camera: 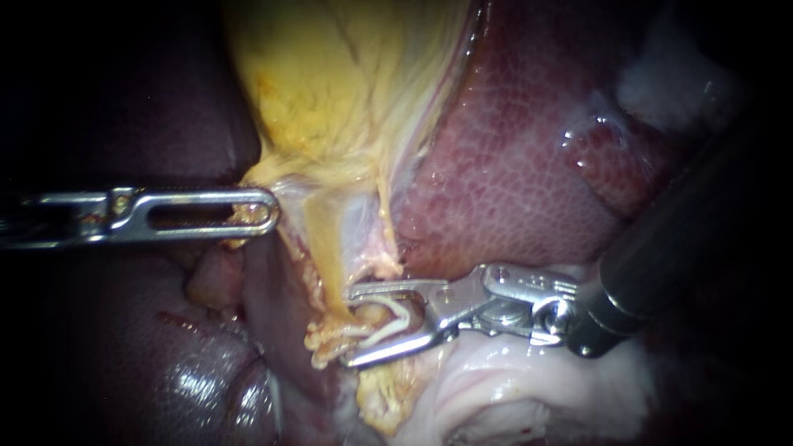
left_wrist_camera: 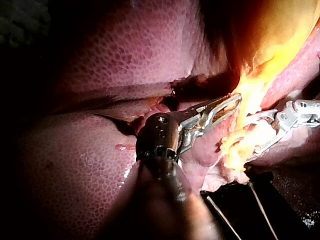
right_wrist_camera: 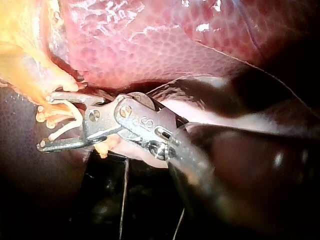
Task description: Clipping third clip left tube
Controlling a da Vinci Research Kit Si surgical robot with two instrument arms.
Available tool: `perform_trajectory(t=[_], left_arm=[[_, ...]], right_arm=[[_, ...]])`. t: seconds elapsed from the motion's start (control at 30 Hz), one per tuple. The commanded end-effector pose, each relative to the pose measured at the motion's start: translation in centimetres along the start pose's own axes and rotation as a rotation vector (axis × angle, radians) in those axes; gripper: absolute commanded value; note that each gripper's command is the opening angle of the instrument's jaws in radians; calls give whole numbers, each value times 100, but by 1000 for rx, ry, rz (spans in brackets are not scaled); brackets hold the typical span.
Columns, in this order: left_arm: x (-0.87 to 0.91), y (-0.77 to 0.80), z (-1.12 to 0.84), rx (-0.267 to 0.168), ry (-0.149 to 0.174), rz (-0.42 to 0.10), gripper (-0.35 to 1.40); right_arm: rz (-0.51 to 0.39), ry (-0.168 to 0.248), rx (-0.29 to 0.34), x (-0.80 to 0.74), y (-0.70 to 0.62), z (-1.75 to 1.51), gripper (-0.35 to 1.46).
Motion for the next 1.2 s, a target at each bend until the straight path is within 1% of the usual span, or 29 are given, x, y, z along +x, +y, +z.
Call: perform_trajectory(t=[0.03, 0.5, 0.8, 0.93, 1.1, 1.2], left_arm=[[0, 0, 0, 0, 0, 0, -35], [0, 0, 0, 0, 0, 0, -35], [0, 0, 0, 0, 0, 0, -35], [0, -1, -1, 0, 0, 0, -35], [0, -1, -1, 0, 0, 6, -35], [0, -1, -1, 0, 0, 6, -35]], right_arm=[[0, 0, 0, 0, 0, 0, 60], [-1, -1, 3, -1, 0, 6, 60], [0, -1, 6, 1, -1, 1, 60], [5, 0, 12, 7, -4, -12, 60], [17, 6, 2, 22, -8, -40, 60], [21, 6, 4, 25, -10, -51, 60]])
